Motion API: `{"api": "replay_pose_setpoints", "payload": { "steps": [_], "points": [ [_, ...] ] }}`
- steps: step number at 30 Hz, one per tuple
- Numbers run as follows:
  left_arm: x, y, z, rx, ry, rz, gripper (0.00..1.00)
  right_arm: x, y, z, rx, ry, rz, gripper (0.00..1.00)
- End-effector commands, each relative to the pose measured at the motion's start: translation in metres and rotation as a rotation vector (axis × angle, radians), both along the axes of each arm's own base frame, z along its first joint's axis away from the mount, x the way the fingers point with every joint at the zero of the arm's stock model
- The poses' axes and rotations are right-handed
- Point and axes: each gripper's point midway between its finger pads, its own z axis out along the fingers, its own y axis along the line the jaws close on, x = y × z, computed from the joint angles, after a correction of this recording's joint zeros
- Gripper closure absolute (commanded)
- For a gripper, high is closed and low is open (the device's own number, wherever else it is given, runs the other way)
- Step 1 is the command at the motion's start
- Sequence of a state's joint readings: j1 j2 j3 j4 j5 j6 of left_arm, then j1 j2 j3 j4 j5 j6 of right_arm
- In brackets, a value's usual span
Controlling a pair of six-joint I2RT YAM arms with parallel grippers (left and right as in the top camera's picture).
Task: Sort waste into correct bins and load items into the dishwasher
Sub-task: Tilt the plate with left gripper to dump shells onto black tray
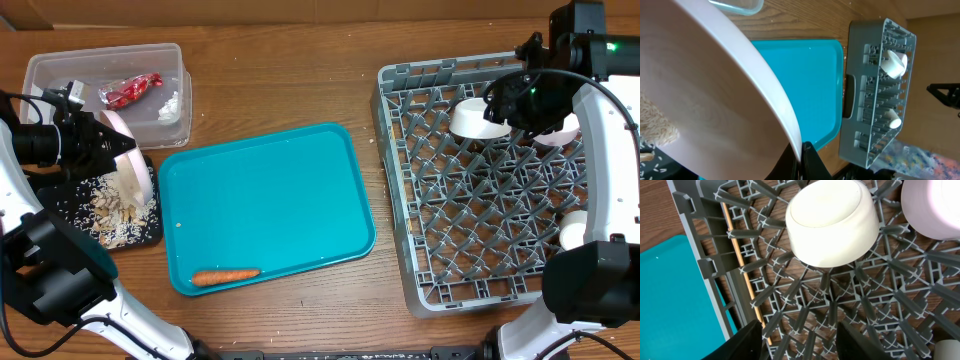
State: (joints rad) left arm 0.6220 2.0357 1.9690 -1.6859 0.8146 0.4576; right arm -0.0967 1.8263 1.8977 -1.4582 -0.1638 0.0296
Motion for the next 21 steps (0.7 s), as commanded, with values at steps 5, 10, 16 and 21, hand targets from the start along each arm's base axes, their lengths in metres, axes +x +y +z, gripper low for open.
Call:
{"api": "replay_pose_setpoints", "payload": {
  "steps": [5, 10, 16, 21],
  "points": [
    [0.000, -0.002, 0.016, -0.013, -0.091, -0.017, 0.96, 0.001, -0.001, 0.008, -0.010, -0.026, 0.004, 0.50],
    [0.004, -0.006, 0.023, -0.036, -0.138, -0.023, 0.96, 0.000, -0.003, 0.008, -0.024, -0.021, 0.000, 0.50],
    [0.003, -0.008, 0.030, -0.064, -0.122, 0.011, 0.96, -0.004, -0.008, 0.006, -0.052, -0.003, -0.007, 0.50],
    [-0.004, -0.003, 0.022, -0.032, -0.019, 0.061, 0.96, -0.004, -0.008, 0.006, -0.051, -0.003, -0.007, 0.50]
  ]
}}
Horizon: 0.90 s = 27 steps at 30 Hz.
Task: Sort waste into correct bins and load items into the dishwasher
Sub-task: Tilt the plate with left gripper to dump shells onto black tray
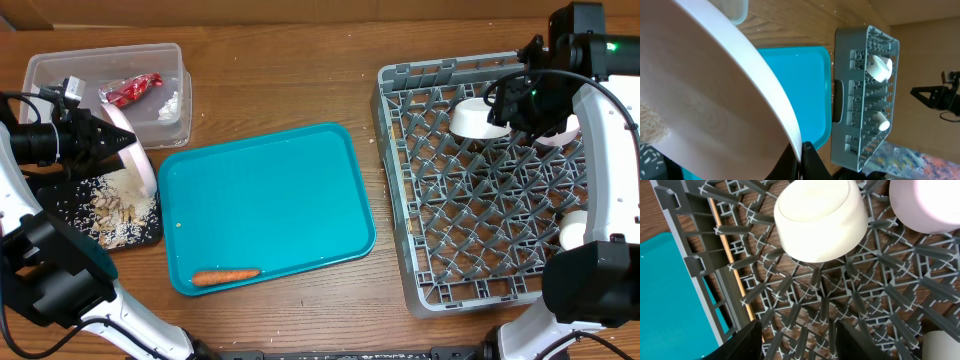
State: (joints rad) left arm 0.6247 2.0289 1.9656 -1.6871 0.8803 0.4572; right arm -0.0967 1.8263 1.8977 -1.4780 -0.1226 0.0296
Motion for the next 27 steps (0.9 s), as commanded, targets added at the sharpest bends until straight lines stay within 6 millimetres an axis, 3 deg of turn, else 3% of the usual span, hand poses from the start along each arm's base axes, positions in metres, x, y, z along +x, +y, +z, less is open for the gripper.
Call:
{"api": "replay_pose_setpoints", "payload": {
  "steps": [1, 5, 12, 20, 22, 25, 27],
  "points": [
    [-0.010, 0.003, 0.011, 0.029, 0.036, 0.052, 0.96, 0.002, -0.001, 0.008, -0.013, -0.026, 0.003, 0.50],
    [-0.021, 0.011, 0.008, 0.086, 0.097, 0.085, 0.96, 0.002, -0.001, 0.008, -0.013, -0.027, 0.003, 0.50],
    [-0.053, 0.006, 0.006, 0.090, 0.105, 0.092, 0.96, 0.002, -0.001, 0.008, -0.012, -0.026, 0.000, 0.50],
    [-0.031, 0.026, -0.014, 0.147, 0.006, 0.123, 0.96, 0.001, -0.001, 0.008, -0.012, -0.025, -0.001, 0.50],
    [-0.027, 0.024, -0.011, 0.129, -0.024, 0.116, 0.96, 0.001, -0.001, 0.008, -0.012, -0.025, -0.001, 0.50],
    [-0.025, 0.005, 0.011, 0.031, -0.166, 0.041, 0.96, 0.001, -0.001, 0.008, -0.012, -0.023, -0.001, 0.50],
    [-0.023, 0.006, 0.012, 0.043, -0.218, 0.017, 0.96, 0.001, -0.001, 0.008, -0.012, -0.022, -0.001, 0.50]
  ]
}}
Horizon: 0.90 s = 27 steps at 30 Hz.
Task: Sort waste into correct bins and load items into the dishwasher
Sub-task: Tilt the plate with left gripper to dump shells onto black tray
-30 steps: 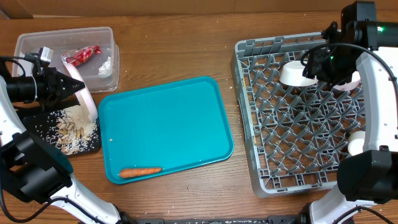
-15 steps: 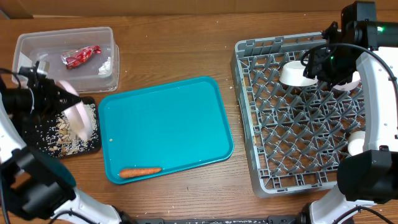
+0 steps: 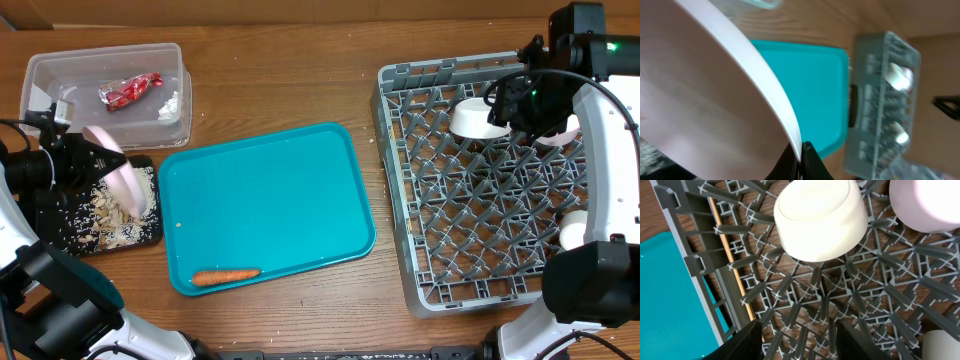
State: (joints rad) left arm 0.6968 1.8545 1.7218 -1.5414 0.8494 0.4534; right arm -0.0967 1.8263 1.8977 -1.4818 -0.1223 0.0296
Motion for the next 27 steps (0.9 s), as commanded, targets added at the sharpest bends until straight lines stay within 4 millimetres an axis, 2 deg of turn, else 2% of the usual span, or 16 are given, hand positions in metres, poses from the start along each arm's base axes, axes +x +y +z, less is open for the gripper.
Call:
{"api": "replay_pose_setpoints", "payload": {
  "steps": [1, 3, 17, 22, 24, 26, 27],
  "points": [
    [0.010, 0.000, 0.015, -0.019, -0.170, -0.035, 0.96, 0.002, -0.001, 0.008, -0.012, -0.025, 0.000, 0.50],
    [0.011, 0.002, 0.015, -0.081, -0.106, 0.044, 0.96, 0.001, -0.001, 0.008, -0.012, -0.026, -0.001, 0.50],
    [0.008, 0.000, 0.016, -0.078, -0.128, 0.018, 0.96, 0.002, -0.003, 0.008, -0.022, -0.029, -0.002, 0.50],
    [0.008, -0.008, 0.027, -0.087, -0.249, -0.058, 0.96, 0.002, -0.003, 0.008, -0.023, -0.028, -0.002, 0.50],
    [0.006, -0.003, 0.017, -0.088, -0.139, 0.002, 0.96, 0.002, -0.003, 0.008, -0.024, -0.029, -0.002, 0.50],
    [0.003, 0.012, -0.002, -0.026, 0.003, 0.083, 0.96, 0.003, -0.003, 0.008, -0.024, -0.030, -0.002, 0.50],
    [0.003, 0.013, -0.002, -0.039, 0.028, 0.108, 0.96, 0.003, -0.003, 0.008, -0.024, -0.030, 0.001, 0.50]
  ]
}}
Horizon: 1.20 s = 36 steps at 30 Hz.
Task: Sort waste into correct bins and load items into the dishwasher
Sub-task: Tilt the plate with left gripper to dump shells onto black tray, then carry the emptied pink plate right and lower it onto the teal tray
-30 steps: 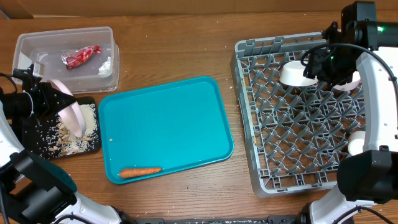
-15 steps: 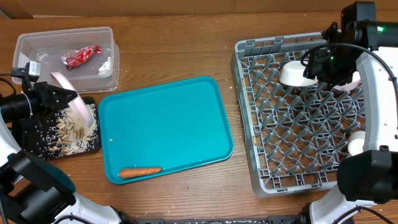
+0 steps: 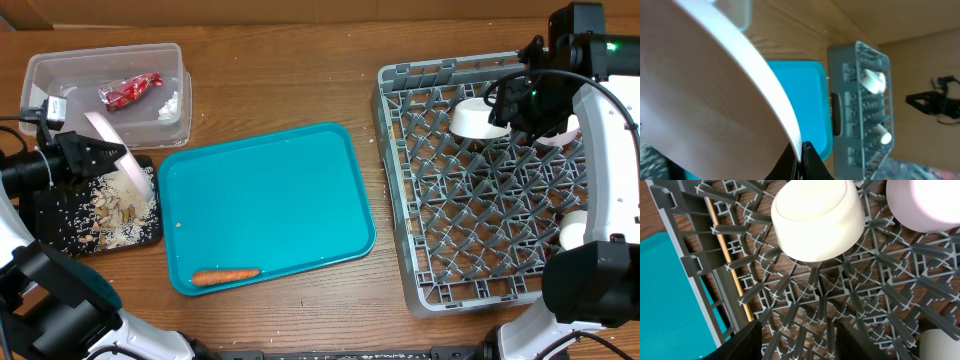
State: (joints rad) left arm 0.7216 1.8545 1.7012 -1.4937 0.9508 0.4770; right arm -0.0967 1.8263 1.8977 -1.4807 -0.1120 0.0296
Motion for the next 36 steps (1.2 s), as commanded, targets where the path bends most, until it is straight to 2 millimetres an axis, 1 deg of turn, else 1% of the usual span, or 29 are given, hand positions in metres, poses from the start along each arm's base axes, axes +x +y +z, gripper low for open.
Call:
{"api": "replay_pose_setpoints", "payload": {
  "steps": [1, 2, 3, 6, 8, 9, 11, 14, 17, 20, 22, 25, 27, 28, 29, 31, 33, 36],
  "points": [
    [-0.004, 0.000, 0.001, -0.018, 0.036, 0.027, 0.96, 0.002, -0.001, 0.008, -0.015, -0.029, 0.003, 0.50],
    [-0.003, -0.008, 0.011, -0.018, -0.074, -0.042, 0.96, 0.002, -0.001, 0.008, -0.014, -0.029, 0.004, 0.50],
    [-0.002, -0.010, 0.014, -0.017, -0.111, -0.063, 0.96, 0.002, -0.001, 0.008, -0.015, -0.030, 0.003, 0.50],
    [0.000, -0.004, 0.009, -0.004, -0.077, -0.035, 0.96, 0.003, -0.001, 0.008, -0.015, -0.034, 0.003, 0.50],
    [-0.002, 0.002, 0.000, -0.003, 0.030, 0.030, 0.96, 0.003, -0.001, 0.009, -0.015, -0.034, 0.003, 0.50],
    [-0.003, 0.000, 0.000, -0.009, 0.036, 0.027, 0.96, 0.003, -0.001, 0.009, -0.015, -0.034, 0.003, 0.50],
    [-0.003, -0.008, 0.003, -0.029, 0.027, 0.006, 0.96, 0.003, -0.001, 0.009, -0.015, -0.033, 0.003, 0.50],
    [-0.001, -0.027, 0.011, -0.059, 0.000, -0.050, 0.96, 0.003, -0.001, 0.009, -0.015, -0.034, 0.003, 0.50],
    [0.000, -0.056, 0.014, -0.066, 0.016, -0.126, 0.96, 0.003, -0.001, 0.009, -0.015, -0.034, 0.003, 0.50],
    [0.003, -0.099, 0.011, -0.048, 0.038, -0.256, 0.96, 0.004, -0.001, 0.009, -0.015, -0.038, 0.003, 0.50],
    [0.005, -0.131, 0.002, -0.002, 0.077, -0.343, 0.96, 0.004, -0.001, 0.009, -0.014, -0.037, 0.003, 0.50],
    [0.009, -0.171, -0.020, 0.148, 0.176, -0.420, 0.96, 0.004, -0.001, 0.009, -0.014, -0.037, 0.003, 0.50],
    [0.014, -0.192, -0.038, 0.312, 0.241, -0.420, 0.96, 0.004, -0.001, 0.009, -0.014, -0.037, 0.003, 0.50],
    [0.017, -0.198, -0.045, 0.381, 0.258, -0.407, 0.96, 0.004, -0.001, 0.009, -0.014, -0.037, 0.003, 0.50],
    [0.022, -0.207, -0.052, 0.472, 0.279, -0.372, 0.96, 0.004, -0.001, 0.009, -0.014, -0.037, 0.003, 0.50],
    [0.028, -0.221, -0.061, 0.591, 0.299, -0.306, 0.96, 0.004, -0.001, 0.009, -0.014, -0.036, 0.003, 0.50],
    [0.030, -0.240, -0.069, 0.682, 0.308, -0.254, 0.96, 0.004, -0.001, 0.009, -0.014, -0.036, 0.003, 0.49],
    [0.025, -0.274, -0.081, 0.743, 0.304, -0.247, 0.96, 0.004, -0.001, 0.009, -0.014, -0.036, 0.003, 0.49]
  ]
}}
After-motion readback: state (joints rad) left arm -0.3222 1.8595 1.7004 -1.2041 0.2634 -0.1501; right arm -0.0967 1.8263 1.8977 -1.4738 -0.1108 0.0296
